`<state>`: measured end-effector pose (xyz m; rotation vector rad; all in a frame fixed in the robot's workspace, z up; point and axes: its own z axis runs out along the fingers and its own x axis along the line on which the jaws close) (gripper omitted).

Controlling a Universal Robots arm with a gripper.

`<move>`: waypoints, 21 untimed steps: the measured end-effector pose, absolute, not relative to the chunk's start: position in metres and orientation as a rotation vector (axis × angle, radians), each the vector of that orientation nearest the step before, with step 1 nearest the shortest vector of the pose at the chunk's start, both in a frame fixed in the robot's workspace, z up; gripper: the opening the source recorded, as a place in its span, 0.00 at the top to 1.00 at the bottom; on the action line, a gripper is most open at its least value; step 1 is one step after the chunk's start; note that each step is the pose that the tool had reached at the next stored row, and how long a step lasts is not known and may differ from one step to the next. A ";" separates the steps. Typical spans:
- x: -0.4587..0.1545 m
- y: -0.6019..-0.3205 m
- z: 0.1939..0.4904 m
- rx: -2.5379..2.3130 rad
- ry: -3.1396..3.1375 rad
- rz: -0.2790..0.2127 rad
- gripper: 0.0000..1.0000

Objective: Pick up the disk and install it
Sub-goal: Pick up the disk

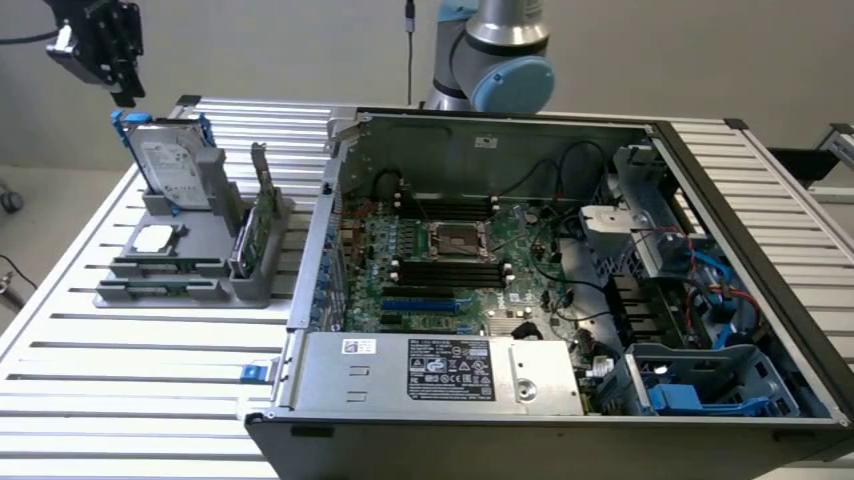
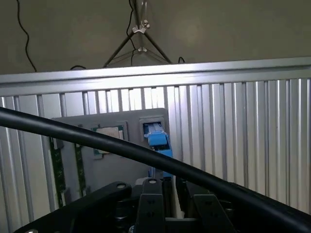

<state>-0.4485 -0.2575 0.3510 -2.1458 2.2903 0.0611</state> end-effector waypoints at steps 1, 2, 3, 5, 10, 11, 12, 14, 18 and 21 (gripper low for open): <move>-0.449 -0.257 0.351 -2.152 2.284 0.061 0.70; -0.450 -0.257 0.349 -2.160 2.277 0.061 0.64; -0.451 -0.257 0.348 -2.170 2.268 0.061 0.58; -0.451 -0.257 0.345 -2.198 2.242 0.062 0.51; -0.451 -0.258 0.336 -2.237 2.204 0.062 0.51; -0.451 -0.258 0.334 -2.240 2.201 0.062 0.51; -0.451 -0.259 0.332 -2.242 2.199 0.062 0.51; -0.451 -0.259 0.328 -2.242 2.199 0.062 0.51; -0.451 -0.261 0.321 -2.242 2.199 0.062 0.51; -0.452 -0.261 0.315 -2.242 2.199 0.062 0.51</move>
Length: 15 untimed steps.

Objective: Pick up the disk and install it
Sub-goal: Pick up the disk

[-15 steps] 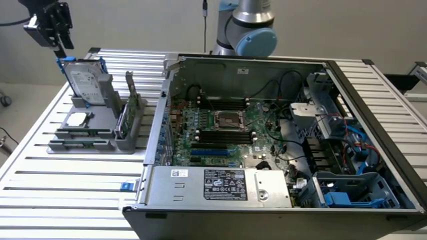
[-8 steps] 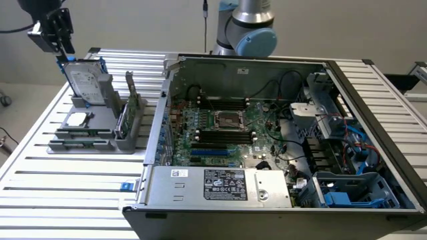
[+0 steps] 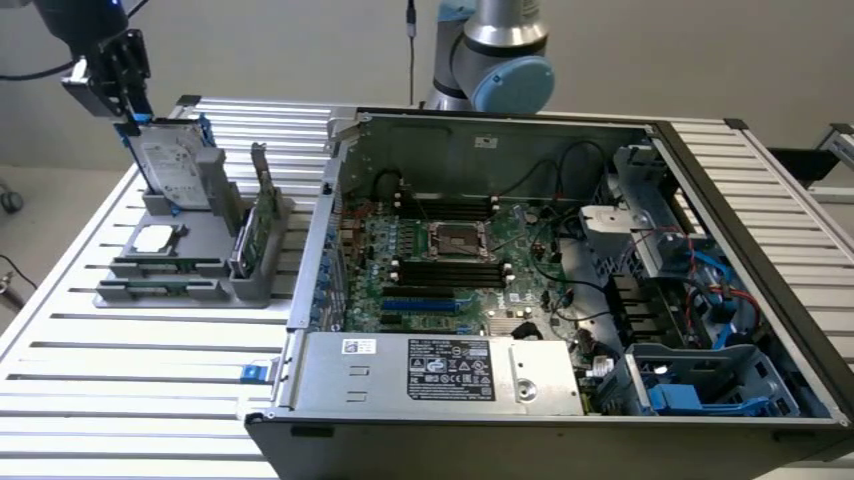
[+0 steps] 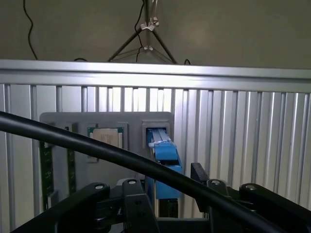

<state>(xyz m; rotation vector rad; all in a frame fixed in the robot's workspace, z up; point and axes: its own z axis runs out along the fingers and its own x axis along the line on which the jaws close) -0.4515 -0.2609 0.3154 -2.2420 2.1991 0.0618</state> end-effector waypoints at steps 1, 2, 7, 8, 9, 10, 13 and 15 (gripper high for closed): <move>-0.452 -0.261 0.314 -2.242 2.199 0.062 0.51; -0.452 -0.261 0.312 -2.242 2.199 0.062 0.51; -0.452 -0.261 0.303 -2.242 2.199 0.062 0.51; -0.452 -0.261 0.301 -2.242 2.199 0.062 0.51; -0.452 -0.261 0.299 -2.242 2.199 0.062 0.51; -0.452 -0.261 0.297 -2.242 2.199 0.062 0.51; -0.452 -0.261 0.292 -2.242 2.199 0.062 0.51; -0.452 -0.261 0.289 -2.242 2.199 0.062 0.51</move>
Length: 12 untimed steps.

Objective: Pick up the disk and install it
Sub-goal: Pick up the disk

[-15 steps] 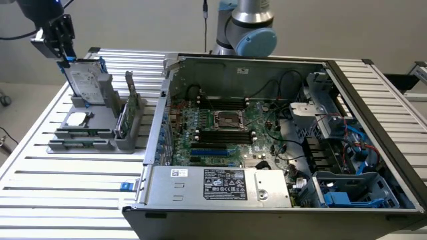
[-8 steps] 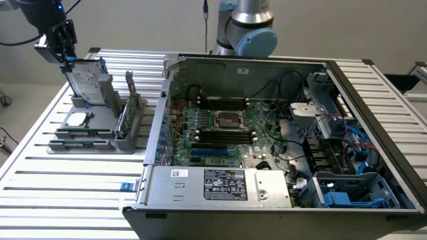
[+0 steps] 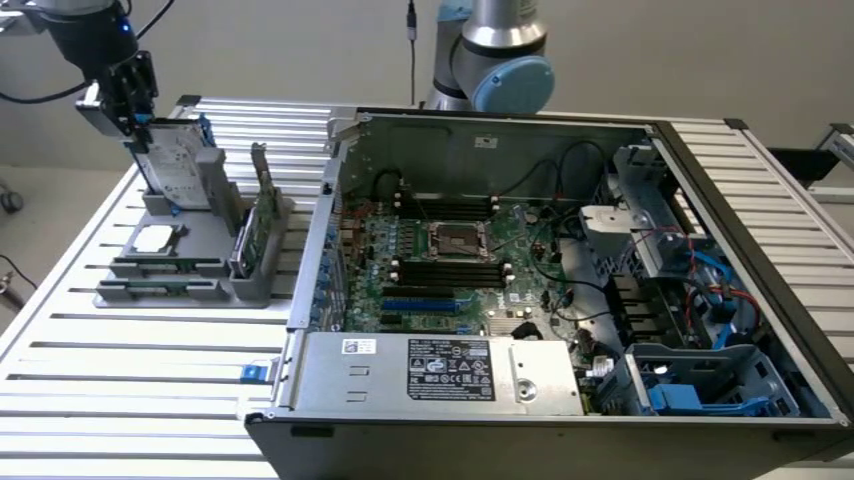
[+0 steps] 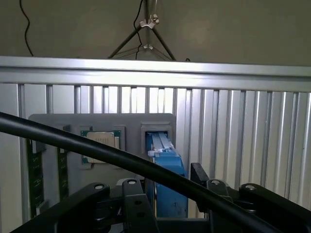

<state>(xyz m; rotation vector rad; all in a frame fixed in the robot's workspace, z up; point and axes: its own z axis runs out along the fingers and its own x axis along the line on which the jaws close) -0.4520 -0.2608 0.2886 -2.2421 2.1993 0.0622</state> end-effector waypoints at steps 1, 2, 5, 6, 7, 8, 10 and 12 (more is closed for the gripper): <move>-0.452 -0.261 0.288 -2.242 2.200 0.063 0.51; -0.452 -0.260 0.288 -2.243 2.200 0.063 0.51; -0.452 -0.260 0.287 -2.243 2.200 0.065 0.51; -0.452 -0.260 0.287 -2.243 2.200 0.065 0.51; -0.452 -0.260 0.287 -2.243 2.200 0.065 0.51; -0.452 -0.260 0.287 -2.243 2.200 0.065 0.51; -0.452 -0.260 0.286 -2.243 2.200 0.065 0.51; -0.452 -0.260 0.286 -2.243 2.200 0.065 0.51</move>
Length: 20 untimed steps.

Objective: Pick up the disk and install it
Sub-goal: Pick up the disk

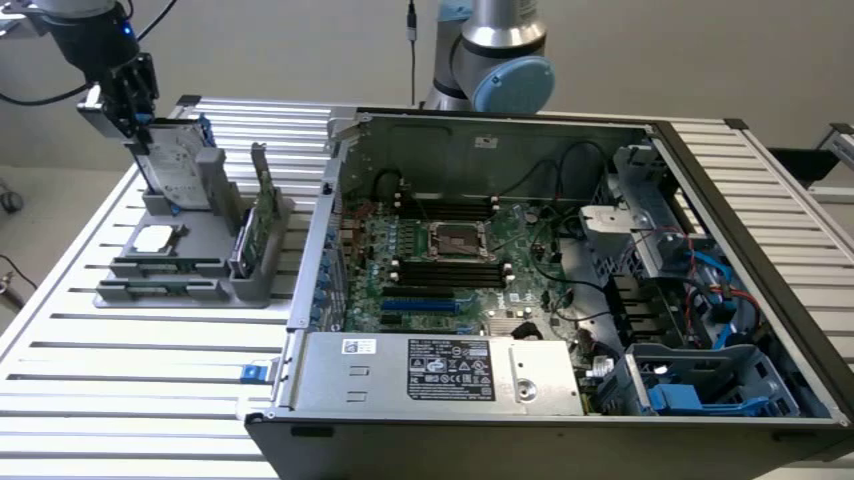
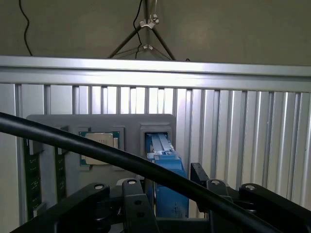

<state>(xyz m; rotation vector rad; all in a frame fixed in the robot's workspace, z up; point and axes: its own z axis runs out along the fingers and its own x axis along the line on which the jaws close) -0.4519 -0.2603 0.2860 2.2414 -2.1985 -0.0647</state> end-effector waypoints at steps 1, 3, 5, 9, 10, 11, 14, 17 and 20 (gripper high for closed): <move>-0.452 -0.260 0.286 2.241 -2.199 -0.065 0.51; -0.452 -0.260 0.286 2.241 -2.199 -0.065 0.51; -0.452 -0.260 0.286 2.242 -2.199 -0.065 0.51; -0.450 -0.260 0.286 2.241 -2.199 -0.065 0.51; -0.450 -0.260 0.286 2.241 -2.199 -0.065 0.51; -0.450 -0.260 0.286 2.241 -2.199 -0.065 0.51; -0.450 -0.260 0.286 2.241 -2.199 -0.065 0.51; -0.450 -0.260 0.286 2.241 -2.198 -0.065 0.54; -0.450 -0.260 0.286 2.241 -2.199 -0.065 0.66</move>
